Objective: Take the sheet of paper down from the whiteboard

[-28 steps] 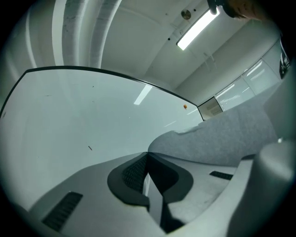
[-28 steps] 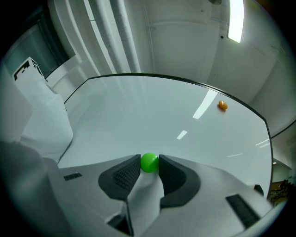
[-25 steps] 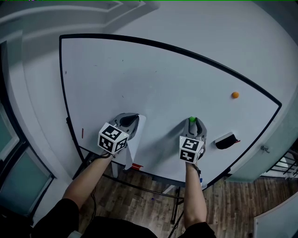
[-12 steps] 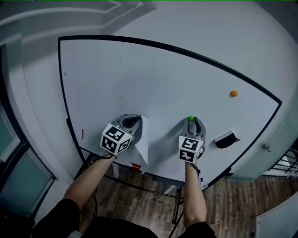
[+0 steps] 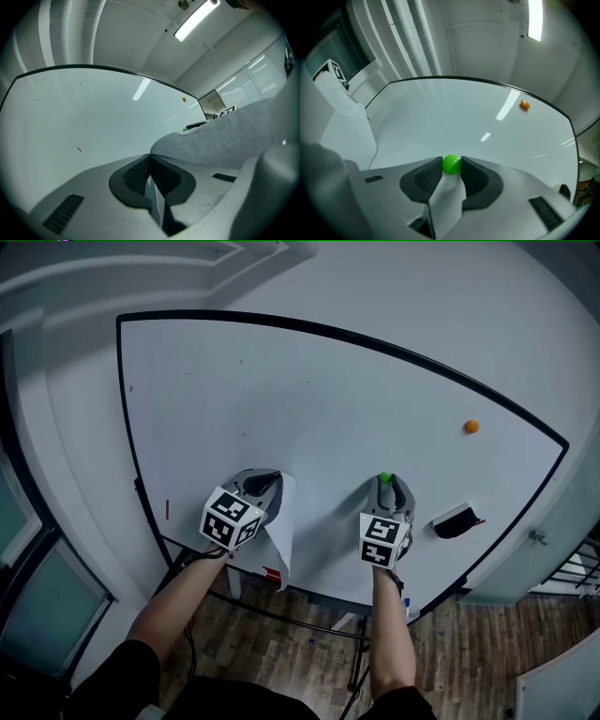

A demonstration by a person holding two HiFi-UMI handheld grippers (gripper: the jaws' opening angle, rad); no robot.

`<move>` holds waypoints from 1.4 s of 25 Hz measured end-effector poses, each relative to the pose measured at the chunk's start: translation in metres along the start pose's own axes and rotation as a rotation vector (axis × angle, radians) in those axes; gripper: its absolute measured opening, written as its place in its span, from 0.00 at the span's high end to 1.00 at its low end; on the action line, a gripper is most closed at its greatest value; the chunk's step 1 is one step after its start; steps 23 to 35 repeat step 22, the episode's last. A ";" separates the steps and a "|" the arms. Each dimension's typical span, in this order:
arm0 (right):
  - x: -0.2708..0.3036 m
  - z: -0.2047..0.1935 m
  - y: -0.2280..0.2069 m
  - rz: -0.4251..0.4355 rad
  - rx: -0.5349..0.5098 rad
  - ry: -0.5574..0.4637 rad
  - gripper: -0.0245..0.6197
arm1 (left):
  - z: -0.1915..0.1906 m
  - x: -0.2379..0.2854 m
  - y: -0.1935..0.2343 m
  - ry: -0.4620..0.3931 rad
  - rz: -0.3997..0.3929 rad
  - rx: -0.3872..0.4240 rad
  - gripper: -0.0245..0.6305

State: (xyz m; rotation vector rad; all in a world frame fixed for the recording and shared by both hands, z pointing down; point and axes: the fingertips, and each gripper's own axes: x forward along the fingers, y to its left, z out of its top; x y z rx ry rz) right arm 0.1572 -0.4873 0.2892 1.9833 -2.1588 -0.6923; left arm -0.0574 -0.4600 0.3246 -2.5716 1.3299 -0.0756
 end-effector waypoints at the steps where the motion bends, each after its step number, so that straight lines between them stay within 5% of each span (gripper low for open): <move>1: 0.000 0.000 0.000 0.000 0.003 -0.001 0.76 | 0.000 0.000 0.000 0.001 0.002 0.001 0.93; 35: -0.001 0.001 -0.003 0.001 0.001 -0.011 0.76 | -0.010 -0.009 0.018 0.051 0.055 0.004 0.93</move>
